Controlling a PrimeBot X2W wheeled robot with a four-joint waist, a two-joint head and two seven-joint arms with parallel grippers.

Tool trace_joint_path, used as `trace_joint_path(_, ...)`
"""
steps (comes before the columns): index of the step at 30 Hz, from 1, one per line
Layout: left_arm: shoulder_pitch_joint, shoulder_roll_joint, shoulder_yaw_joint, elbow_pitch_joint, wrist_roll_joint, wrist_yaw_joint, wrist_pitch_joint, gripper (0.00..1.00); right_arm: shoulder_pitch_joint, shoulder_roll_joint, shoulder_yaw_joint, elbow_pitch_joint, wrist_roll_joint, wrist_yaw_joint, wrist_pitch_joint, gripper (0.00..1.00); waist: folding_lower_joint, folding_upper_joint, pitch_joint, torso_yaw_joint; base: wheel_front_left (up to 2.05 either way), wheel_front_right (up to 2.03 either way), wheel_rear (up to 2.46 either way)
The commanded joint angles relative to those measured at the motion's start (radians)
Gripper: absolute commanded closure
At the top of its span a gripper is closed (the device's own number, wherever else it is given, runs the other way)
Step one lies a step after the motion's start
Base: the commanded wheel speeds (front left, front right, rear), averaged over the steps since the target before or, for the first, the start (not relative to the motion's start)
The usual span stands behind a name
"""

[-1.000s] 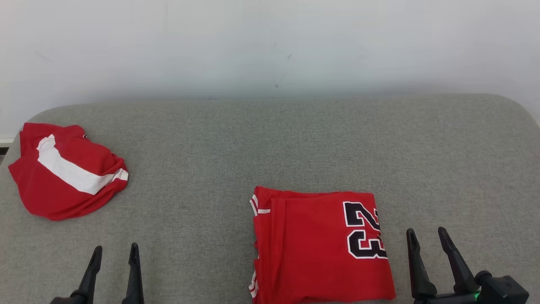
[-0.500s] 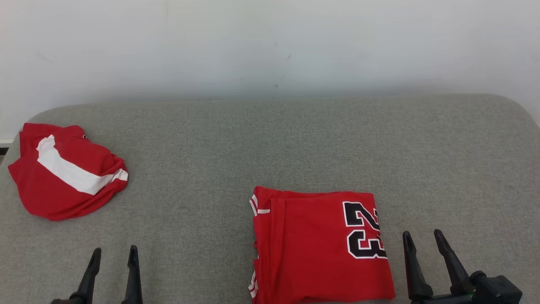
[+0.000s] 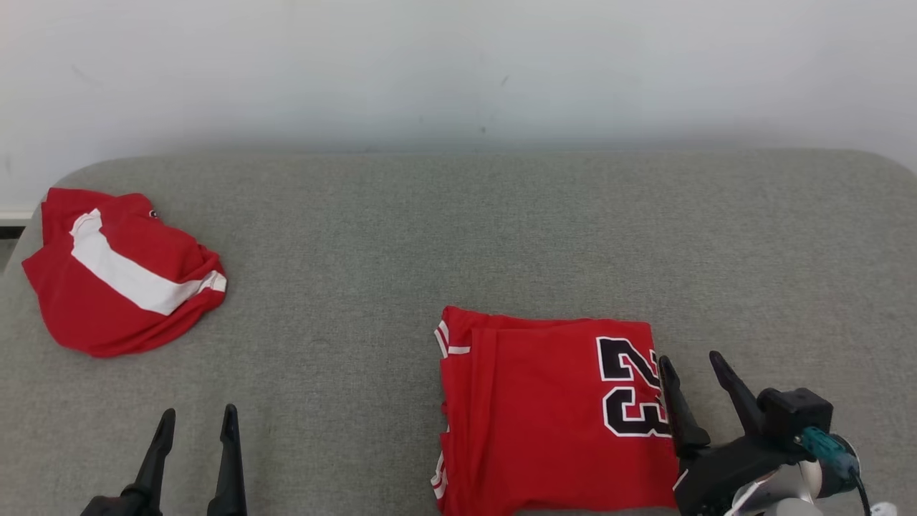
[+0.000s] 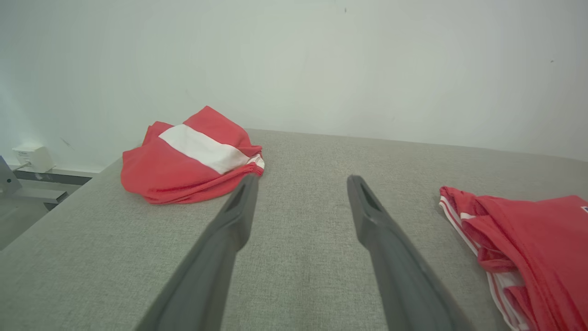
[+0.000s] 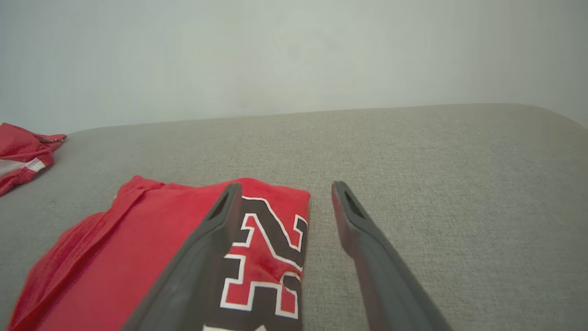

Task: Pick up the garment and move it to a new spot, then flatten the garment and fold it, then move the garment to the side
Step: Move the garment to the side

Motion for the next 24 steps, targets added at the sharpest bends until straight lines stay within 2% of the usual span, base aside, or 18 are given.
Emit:
trace_joint_path(1,-0.013,0.001,0.0,0.002,-0.003,0.0,0.0,0.0,-0.009,-0.004,0.002,0.015,0.006,-0.003,0.004,0.0,-0.0001,-0.0001,0.008,0.01,0.0,0.0,0.0)
trace_joint_path(11,-0.019,0.0,-0.011,0.001,-0.013,0.012,0.0,0.0,-0.101,0.006,0.036,0.266,0.03,-0.003,0.014,0.0,-0.0001,-0.0001,0.041,0.034,0.0,0.0,0.0)
trace_joint_path(17,-0.034,0.0,-0.006,0.013,-0.022,0.011,0.0,0.0,-0.136,0.03,0.091,0.394,0.056,-0.003,0.01,0.0,-0.0001,-0.0001,0.059,0.032,0.0,0.0,0.0)
trace_joint_path(18,-0.036,-0.001,-0.006,0.015,-0.022,0.011,0.0,0.0,-0.135,0.039,0.103,0.41,0.073,-0.002,0.016,0.55,-0.0001,-0.0001,0.06,0.031,0.0,0.0,0.0)
trace_joint_path(19,-0.038,-0.001,-0.005,0.018,-0.023,0.01,0.0,0.0,-0.138,0.044,0.111,0.425,0.087,-0.002,0.019,0.71,-0.0001,-0.0001,0.063,0.029,0.0,0.0,0.0)
trace_joint_path(20,-0.041,-0.001,-0.004,0.02,-0.024,0.01,0.0,0.0,-0.143,0.046,0.12,0.435,0.095,-0.001,0.019,1.0,-0.0001,-0.0001,0.066,0.027,0.0,0.0,0.0)
trace_joint_path(24,-0.055,-0.001,-0.007,0.025,-0.028,0.01,0.0,0.0,-0.183,0.03,0.135,0.464,0.117,-0.002,-0.004,1.0,-0.0001,-0.0001,0.075,0.021,0.0,0.0,0.0)
